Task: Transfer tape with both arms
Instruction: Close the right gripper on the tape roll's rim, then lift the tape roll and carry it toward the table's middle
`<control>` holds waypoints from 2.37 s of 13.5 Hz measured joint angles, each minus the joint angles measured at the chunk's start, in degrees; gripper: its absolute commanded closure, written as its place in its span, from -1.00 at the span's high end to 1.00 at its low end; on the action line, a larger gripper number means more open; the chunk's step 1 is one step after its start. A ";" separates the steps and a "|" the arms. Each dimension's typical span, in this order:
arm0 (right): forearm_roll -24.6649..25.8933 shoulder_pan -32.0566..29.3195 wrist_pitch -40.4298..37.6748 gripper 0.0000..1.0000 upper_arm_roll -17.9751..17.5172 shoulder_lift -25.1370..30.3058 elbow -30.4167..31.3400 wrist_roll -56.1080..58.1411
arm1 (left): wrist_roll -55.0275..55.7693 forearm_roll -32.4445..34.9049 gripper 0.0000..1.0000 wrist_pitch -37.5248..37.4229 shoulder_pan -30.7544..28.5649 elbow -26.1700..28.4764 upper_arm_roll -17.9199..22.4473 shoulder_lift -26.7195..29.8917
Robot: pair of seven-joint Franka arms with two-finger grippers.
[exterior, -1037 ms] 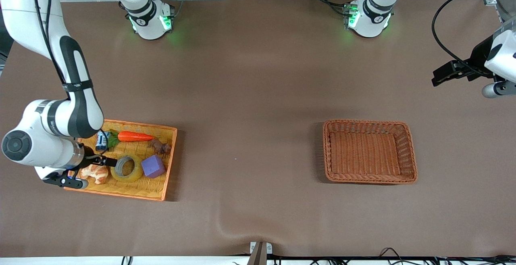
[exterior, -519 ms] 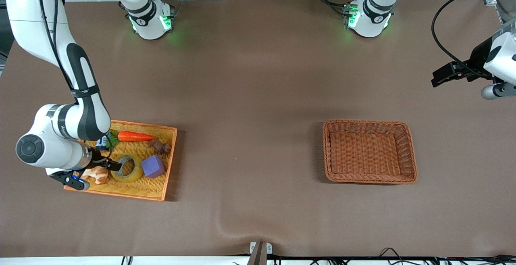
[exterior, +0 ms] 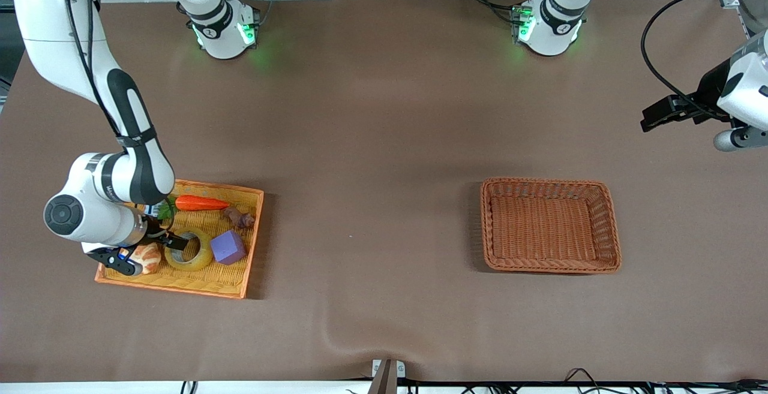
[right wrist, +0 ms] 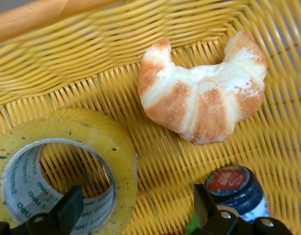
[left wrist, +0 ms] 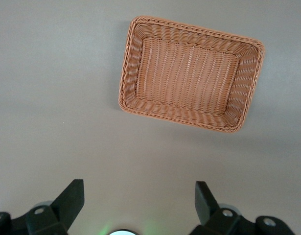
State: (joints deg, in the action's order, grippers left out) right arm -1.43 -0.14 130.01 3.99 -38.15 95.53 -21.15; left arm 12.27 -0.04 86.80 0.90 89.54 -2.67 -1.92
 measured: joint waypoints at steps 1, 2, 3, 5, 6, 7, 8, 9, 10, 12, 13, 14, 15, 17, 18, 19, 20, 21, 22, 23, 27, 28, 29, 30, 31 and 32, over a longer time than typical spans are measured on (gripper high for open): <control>-0.86 0.01 2.03 1.00 -0.05 0.00 0.99 -0.06 | 0.00 0.00 1.00 0.05 -0.03 0.04 0.00 0.00; -1.79 0.03 4.35 1.00 -0.12 0.00 2.15 -0.07 | 0.00 0.00 1.00 0.21 -0.08 0.11 0.00 -0.01; -2.23 0.05 6.72 1.00 -0.22 0.00 3.34 -0.09 | 0.00 0.00 1.00 0.40 -0.13 0.20 0.00 -0.02; -2.32 0.05 10.23 -0.60 -0.34 0.00 4.99 -0.34 | 0.00 0.00 1.00 0.74 -0.15 0.42 0.00 -0.02; -2.34 0.05 11.08 -1.00 -0.36 0.04 5.32 -0.44 | 0.00 0.00 1.00 0.85 -0.16 0.55 0.00 -0.03; -2.38 0.05 11.42 -1.00 -0.39 0.11 5.40 -0.58 | 0.00 0.00 1.00 0.93 -0.17 0.62 0.00 -0.05; -2.52 0.05 11.51 -1.00 -0.41 0.25 5.40 -0.65 | 0.00 0.00 1.00 0.96 -0.17 0.64 0.00 -0.06; -2.73 0.05 11.51 -1.00 -0.42 0.40 5.40 -0.65 | 0.00 0.00 1.00 0.97 -0.17 0.64 0.00 -0.06; -2.82 0.05 11.54 -1.00 -0.42 0.51 5.40 -0.66 | 0.00 0.00 1.00 0.97 -0.18 0.64 0.00 -0.06; -2.88 0.05 11.65 -1.00 -0.41 0.76 5.42 -0.72 | 0.00 0.00 1.00 1.00 -0.19 0.65 0.00 -0.06; -2.88 0.05 11.70 -1.00 -0.42 0.82 5.42 -0.72 | 0.00 0.00 1.00 1.04 -0.19 0.67 0.00 -0.07; -2.88 0.05 11.72 -1.00 -0.42 0.93 5.42 -0.72 | 0.00 0.00 1.00 1.09 -0.19 0.73 0.00 -0.09; -2.88 0.05 11.72 -1.00 -0.41 1.21 5.43 -0.71 | 0.00 0.00 1.00 1.16 -0.19 0.80 0.00 -0.10; -2.88 0.05 11.49 -1.00 -0.41 2.53 5.57 -0.66 | 0.00 0.00 1.00 1.26 -0.20 0.92 0.00 -0.13; -2.88 0.04 11.14 -1.00 -0.40 3.48 5.74 -0.54 | 0.00 0.00 1.00 1.28 -0.21 0.94 0.00 -0.14; -2.88 0.01 10.28 -1.00 -0.36 4.63 5.93 -0.04 | 0.00 0.00 1.00 1.30 -0.22 0.95 0.01 -0.14; -2.88 -0.06 8.81 -1.00 -0.29 5.92 6.08 0.80 | 0.00 0.00 1.00 1.31 -0.23 0.97 0.01 -0.16; -2.88 -0.18 6.94 -1.00 -0.22 7.39 6.13 1.68 | 0.00 0.00 1.00 1.34 -0.24 0.99 0.01 -0.21; -2.88 -0.25 4.53 -1.00 -0.19 9.09 6.14 2.15 | 0.00 0.00 1.00 1.35 -0.24 1.01 0.01 -0.28; -2.88 -0.26 1.46 -1.00 -0.22 10.91 6.16 2.49 | 0.00 0.00 1.00 1.36 -0.24 1.03 0.01 -0.37; -6.22 -0.11 -10.67 -1.00 -2.02 17.58 6.29 2.73 | 0.00 0.00 1.00 1.40 -0.26 1.07 0.02 -0.48; -8.13 -0.05 -13.15 -1.00 -2.36 18.81 6.30 2.73 | 0.00 0.00 1.00 1.41 -0.27 1.08 0.02 -0.49; -9.39 -0.03 -14.74 -1.00 -2.54 19.65 6.36 2.73 | 0.00 0.00 1.00 1.42 -0.27 1.08 0.02 -0.50; -10.26 -0.01 -15.63 -1.00 -2.71 20.05 6.48 2.73 | 0.00 0.00 1.00 1.44 -0.27 1.08 0.02 -0.52; -11.64 0.15 -16.18 -1.00 -2.95 20.07 6.56 2.72 | 0.00 0.00 1.00 1.50 -0.27 1.08 0.02 -0.54; -13.69 0.66 -16.31 -1.00 -3.19 20.07 6.79 2.51 | 0.00 0.00 1.00 1.58 -0.27 1.08 0.02 -0.61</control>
State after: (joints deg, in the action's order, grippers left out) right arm -15.13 0.52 113.70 0.80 -18.08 102.32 -18.64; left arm 12.27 -0.04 88.39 0.63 90.62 -2.65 -2.53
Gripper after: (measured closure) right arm 0.780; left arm 0.000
